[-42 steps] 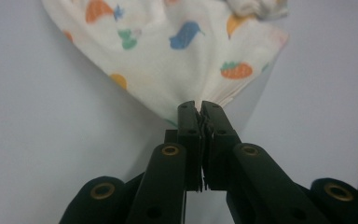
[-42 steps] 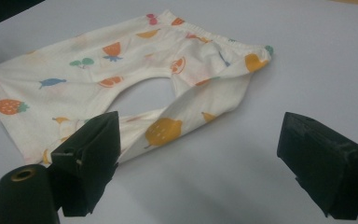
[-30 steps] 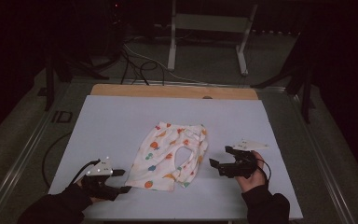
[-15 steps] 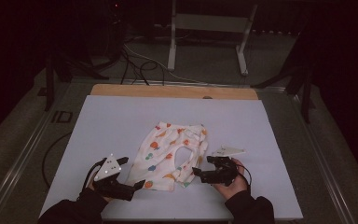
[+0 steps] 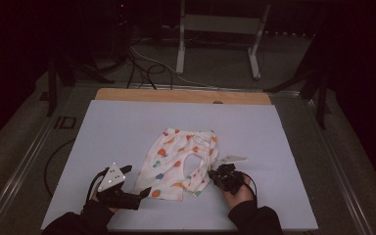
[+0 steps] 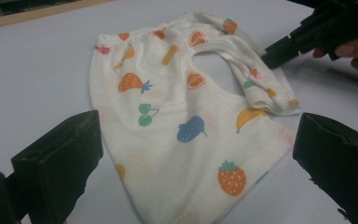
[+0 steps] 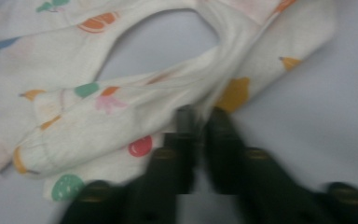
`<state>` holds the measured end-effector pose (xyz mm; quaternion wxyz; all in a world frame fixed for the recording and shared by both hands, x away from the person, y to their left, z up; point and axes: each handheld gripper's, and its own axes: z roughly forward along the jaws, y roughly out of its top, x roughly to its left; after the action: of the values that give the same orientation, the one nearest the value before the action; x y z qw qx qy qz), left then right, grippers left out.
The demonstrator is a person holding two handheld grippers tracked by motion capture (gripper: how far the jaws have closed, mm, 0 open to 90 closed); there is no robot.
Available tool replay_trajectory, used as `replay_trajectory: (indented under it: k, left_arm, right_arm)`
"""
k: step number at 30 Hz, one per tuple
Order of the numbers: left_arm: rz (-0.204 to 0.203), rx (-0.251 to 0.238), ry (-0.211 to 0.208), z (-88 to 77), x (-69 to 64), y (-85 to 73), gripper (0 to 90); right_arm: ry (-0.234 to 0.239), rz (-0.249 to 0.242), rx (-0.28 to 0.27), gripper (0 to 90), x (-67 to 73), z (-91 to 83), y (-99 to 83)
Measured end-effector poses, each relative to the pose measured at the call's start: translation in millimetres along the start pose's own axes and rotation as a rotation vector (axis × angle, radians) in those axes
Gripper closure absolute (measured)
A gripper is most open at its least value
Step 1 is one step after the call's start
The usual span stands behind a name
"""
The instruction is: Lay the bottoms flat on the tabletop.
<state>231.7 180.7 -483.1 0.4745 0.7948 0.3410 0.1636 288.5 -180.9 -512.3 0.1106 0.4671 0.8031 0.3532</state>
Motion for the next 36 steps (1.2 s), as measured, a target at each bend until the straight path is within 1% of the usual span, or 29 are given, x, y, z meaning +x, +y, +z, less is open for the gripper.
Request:
replay_trajectory:
  k: [1, 2, 6, 8, 9, 11, 12, 13, 14, 15, 17, 18, 19, 20, 21, 23, 24, 25, 26, 27, 28, 30, 31, 32, 33, 34, 35, 36]
  left_arm:
    - [0.002, 0.001, -0.002, 0.0, -0.4, -0.2, 2.2]
    - [0.004, 0.001, -0.003, 0.2, -0.3, -0.3, 2.2]
    - [0.003, 0.012, -0.009, 1.3, 0.8, -1.2, 2.2]
    - [0.000, 0.010, -0.012, 1.6, 0.9, -1.3, 2.2]
    - [0.001, 0.012, -0.014, 1.6, 1.1, -1.1, 2.2]
    - [-0.002, 0.009, -0.015, 1.6, 1.4, -0.9, 2.2]
    - [-0.005, 0.008, -0.016, 1.7, 1.6, -0.8, 2.2]
    - [-0.003, 0.010, -0.017, 1.7, 2.0, -0.9, 2.2]
    - [-0.005, 0.008, -0.018, 1.7, 2.4, -1.0, 2.2]
    - [-0.007, 0.008, -0.020, 1.8, 3.0, -1.2, 2.2]
    - [-0.011, 0.008, -0.021, 1.8, 3.9, -1.8, 2.2]
    - [-0.011, 0.008, -0.021, 1.8, 3.9, -1.8, 2.2]
    - [-0.014, 0.009, -0.020, 1.9, 4.9, -2.2, 2.2]
    - [-0.014, 0.009, -0.020, 1.9, 4.9, -2.2, 2.2]
    - [-0.016, 0.009, -0.021, 2.0, 5.4, -2.4, 2.2]
    - [-0.020, 0.009, -0.019, 2.2, 6.2, -2.8, 2.2]
    - [-0.023, 0.011, -0.016, 2.6, 7.4, -3.6, 2.2]
    - [-0.025, 0.012, -0.016, 2.7, 7.9, -3.9, 2.2]
    - [-0.025, 0.012, -0.016, 2.7, 7.9, -3.9, 2.2]
    - [-0.025, 0.014, -0.012, 2.6, 8.4, -4.4, 2.2]
    - [-0.025, 0.015, -0.013, 2.5, 8.6, -4.4, 2.2]
    - [-0.025, 0.015, -0.013, 2.5, 8.6, -4.4, 2.2]
    - [-0.027, 0.014, -0.011, 2.4, 8.8, -4.5, 2.2]
    - [-0.027, 0.013, -0.010, 2.5, 8.8, -4.6, 2.2]
    - [-0.026, 0.014, -0.010, 2.5, 8.8, -4.7, 2.2]
    - [-0.025, 0.015, -0.010, 2.4, 8.7, -4.7, 2.2]
    - [-0.025, 0.015, -0.010, 2.4, 8.7, -4.7, 2.2]
    - [-0.023, 0.014, -0.009, 2.4, 8.6, -4.6, 2.2]
  right_arm:
    - [0.000, 0.000, 0.000, 89.8, 0.0, 0.0, 0.0]
    - [-0.009, 0.003, -0.015, 90.0, -3.0, -8.5, 1.2]
    - [-0.010, 0.041, -0.033, 89.9, -14.8, -24.4, 1.5]
    - [0.002, 0.079, -0.028, 89.8, -23.7, -30.1, 0.8]
    - [0.002, 0.100, -0.029, 89.6, -27.9, -32.3, 0.2]
    - [-0.001, 0.126, -0.029, 89.6, -35.7, -36.3, -1.0]
    - [0.009, 0.146, -0.032, 89.4, -39.1, -38.1, -1.3]
    - [0.017, 0.154, -0.031, 89.3, -42.7, -39.3, -1.5]
    - [0.007, 0.162, -0.029, 89.1, -44.9, -40.4, -1.4]
    - [0.008, 0.165, -0.029, 89.1, -47.4, -41.4, -1.3]
    - [-0.018, 0.164, -0.027, 89.2, -52.6, -42.4, -0.7]
    - [-0.018, 0.164, -0.027, 89.2, -52.6, -42.4, -0.7]
    - [-0.027, 0.190, -0.022, 89.1, -64.0, -43.0, 1.2]
    - [-0.027, 0.190, -0.022, 89.1, -64.0, -43.0, 1.2]
    - [-0.041, 0.199, -0.017, 87.1, -71.7, -42.7, 2.1]
    - [-0.047, 0.202, -0.017, 87.1, -74.5, -42.4, 2.1]
    - [-0.068, 0.216, -0.007, 83.6, -82.4, -40.3, 1.5]
    - [-0.066, 0.228, 0.004, 83.4, -87.1, -38.1, 0.7]
    - [-0.066, 0.228, 0.004, 83.4, -87.1, -38.1, 0.7]
    - [-0.081, 0.244, 0.026, 79.9, -94.0, -34.3, -2.1]
    - [-0.071, 0.249, 0.023, 78.9, -95.2, -34.9, -3.1]
    - [-0.068, 0.248, 0.013, 78.9, -94.7, -36.2, -3.9]
    - [-0.060, 0.225, -0.014, 64.3, -89.4, -43.9, -2.9]
    - [-0.052, 0.212, -0.036, 61.5, -85.0, -49.3, -2.0]
    - [-0.033, 0.195, -0.055, 55.9, -79.2, -55.1, -0.9]
    - [-0.028, 0.173, -0.076, 53.3, -71.6, -61.0, -0.1]
    - [-0.028, 0.173, -0.076, 53.3, -71.6, -61.0, -0.1]
    - [-0.019, 0.139, -0.089, 52.1, -62.8, -66.6, 0.0]
